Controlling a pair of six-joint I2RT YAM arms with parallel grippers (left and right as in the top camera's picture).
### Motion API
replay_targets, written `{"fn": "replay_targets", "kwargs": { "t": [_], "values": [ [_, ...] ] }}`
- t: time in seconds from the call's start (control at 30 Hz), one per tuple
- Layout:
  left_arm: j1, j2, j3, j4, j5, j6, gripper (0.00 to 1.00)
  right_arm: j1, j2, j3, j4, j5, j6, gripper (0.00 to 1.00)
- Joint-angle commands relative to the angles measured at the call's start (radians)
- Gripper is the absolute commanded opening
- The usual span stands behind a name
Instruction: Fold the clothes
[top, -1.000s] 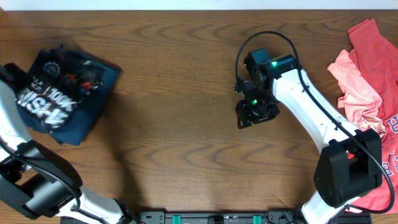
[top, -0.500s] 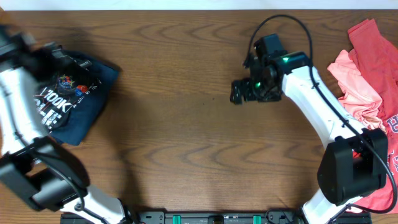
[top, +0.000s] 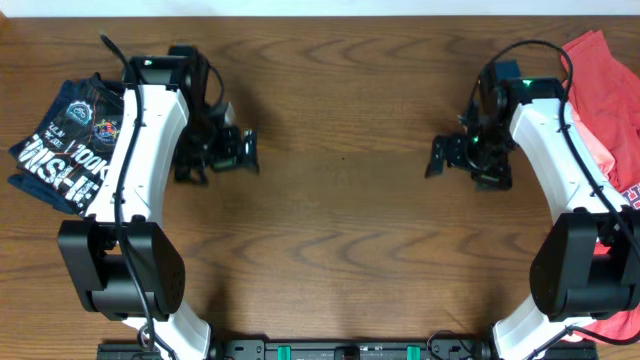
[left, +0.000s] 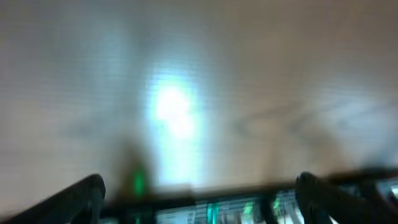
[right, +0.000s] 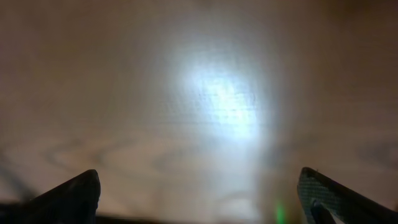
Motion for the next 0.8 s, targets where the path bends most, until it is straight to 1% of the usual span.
{"fn": "replay_targets", "kwargs": {
  "t": [0.0, 0.1, 0.23, 0.3, 0.33, 0.37, 0.4, 0.43, 0.5, 0.53, 0.57, 0.6, 0.67, 0.77],
  "values": [
    [0.004, -0.017, -0.010, -0.066, -0.009, 0.009, 0.98, 0.006, -0.018, 0.007, -0.050, -0.001, -0.033, 0.99],
    [0.004, -0.086, -0.061, -0.066, -0.009, 0.009, 0.98, 0.008, -0.066, -0.021, -0.049, -0.001, -0.035, 0.99],
    [0.004, -0.300, -0.223, 0.085, -0.010, 0.009, 0.98, 0.008, -0.229, -0.155, 0.101, 0.006, -0.003, 0.99],
    [0.004, -0.443, -0.323, 0.184, -0.010, 0.009, 0.98, 0.015, -0.362, -0.265, 0.217, 0.060, 0.047, 0.99],
    [0.004, -0.517, -0.373, 0.238, -0.010, 0.009, 0.98, 0.029, -0.441, -0.329, 0.282, 0.115, 0.069, 0.93],
    [0.003, -0.616, -0.441, 0.310, -0.020, 0.008, 0.98, 0.049, -0.522, -0.393, 0.344, 0.180, 0.100, 0.93],
    [0.000, -0.703, -0.500, 0.368, -0.044, 0.007, 0.98, 0.075, -0.603, -0.452, 0.399, 0.245, 0.130, 0.93],
    [-0.005, -0.801, -0.564, 0.427, -0.092, -0.008, 0.98, 0.107, -0.693, -0.516, 0.458, 0.316, 0.153, 0.99],
    [-0.008, -0.974, -0.674, 0.520, -0.161, -0.030, 0.98, 0.166, -0.851, -0.624, 0.586, 0.419, 0.167, 0.99],
    [-0.008, -1.046, -0.717, 0.564, -0.167, -0.029, 0.98, 0.189, -0.925, -0.672, 0.652, 0.452, 0.166, 0.99],
    [-0.008, -1.115, -0.757, 0.613, -0.166, -0.030, 0.98, 0.203, -0.983, -0.705, 0.683, 0.470, 0.166, 0.99],
    [-0.008, -1.188, -0.793, 0.661, -0.166, -0.030, 0.98, 0.213, -1.037, -0.729, 0.691, 0.471, 0.166, 0.99],
    [-0.008, -1.305, -0.832, 0.695, -0.166, -0.030, 0.98, 0.225, -1.148, -0.765, 0.665, 0.467, 0.166, 0.99],
    [-0.008, -1.442, -0.837, 0.647, -0.166, -0.029, 0.98, 0.224, -1.271, -0.780, 0.583, 0.467, 0.166, 0.99]
  ]
}}
